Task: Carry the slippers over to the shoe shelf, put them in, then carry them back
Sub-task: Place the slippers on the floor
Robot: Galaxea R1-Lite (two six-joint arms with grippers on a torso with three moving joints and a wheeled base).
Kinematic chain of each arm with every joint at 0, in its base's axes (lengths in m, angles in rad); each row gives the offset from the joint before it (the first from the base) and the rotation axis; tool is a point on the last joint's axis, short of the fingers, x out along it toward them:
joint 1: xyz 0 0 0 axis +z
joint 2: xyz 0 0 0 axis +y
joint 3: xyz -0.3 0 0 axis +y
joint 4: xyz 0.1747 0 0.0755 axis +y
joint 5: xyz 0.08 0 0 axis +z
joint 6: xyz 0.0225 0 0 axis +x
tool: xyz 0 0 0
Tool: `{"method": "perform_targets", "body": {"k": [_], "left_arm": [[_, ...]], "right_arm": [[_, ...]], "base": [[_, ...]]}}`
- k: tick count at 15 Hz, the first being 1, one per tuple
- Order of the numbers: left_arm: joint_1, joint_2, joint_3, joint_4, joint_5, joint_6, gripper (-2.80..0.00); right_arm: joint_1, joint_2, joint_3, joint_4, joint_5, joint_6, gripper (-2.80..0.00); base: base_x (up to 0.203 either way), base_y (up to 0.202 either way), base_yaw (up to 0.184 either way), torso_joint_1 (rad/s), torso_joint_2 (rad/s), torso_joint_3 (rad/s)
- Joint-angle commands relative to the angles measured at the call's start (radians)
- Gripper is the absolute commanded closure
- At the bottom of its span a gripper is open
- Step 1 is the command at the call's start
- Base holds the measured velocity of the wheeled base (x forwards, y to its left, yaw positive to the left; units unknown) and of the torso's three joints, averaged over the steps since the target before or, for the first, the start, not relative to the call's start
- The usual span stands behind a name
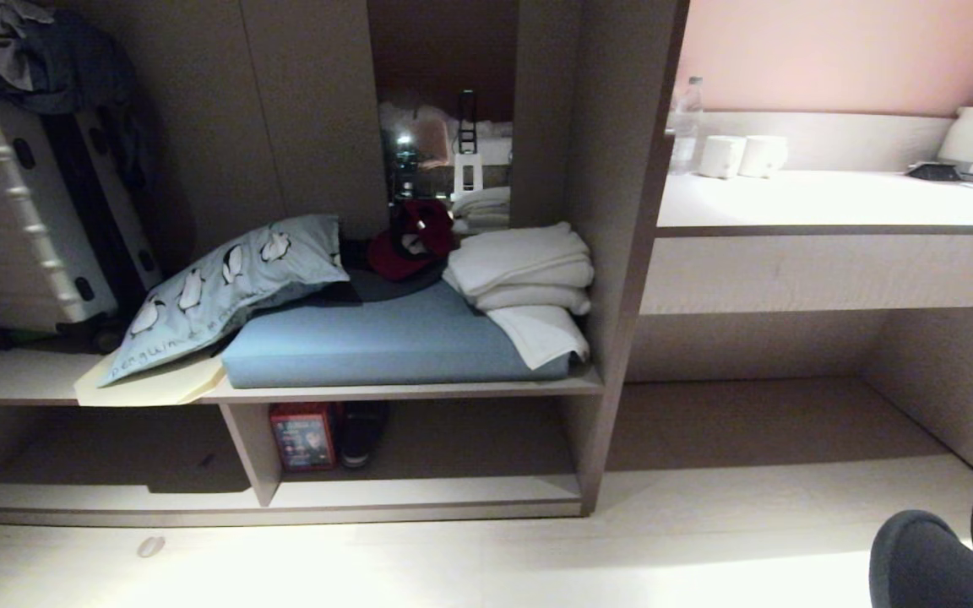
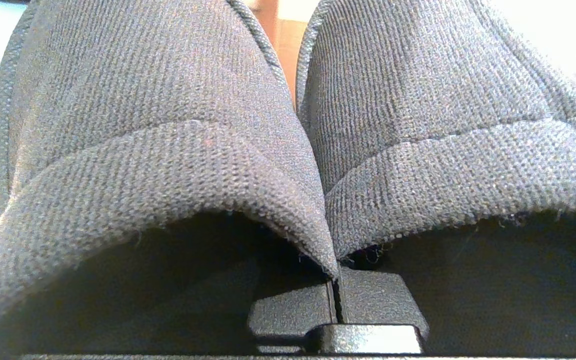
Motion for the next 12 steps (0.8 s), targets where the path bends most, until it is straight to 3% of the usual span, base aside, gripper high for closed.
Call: {"method": "perform_targets", "body": {"k": [1,12], "left_arm": [[0.000,0.001,0.000,0.000,0.000,-0.001,0.00],[0.000,0.001,0.000,0.000,0.000,-0.001,0.00]], "right_arm": [[0.001,0.001,0.000,0.000,0.000,-0.001,0.00],[0.000,0.001,0.000,0.000,0.000,-0.001,0.00]], "base": [[0.000,-0.198,0.001,0.007,0.00,0.002],[0.000,-0.195,0.003,0.003,0.00,0.004]]}}
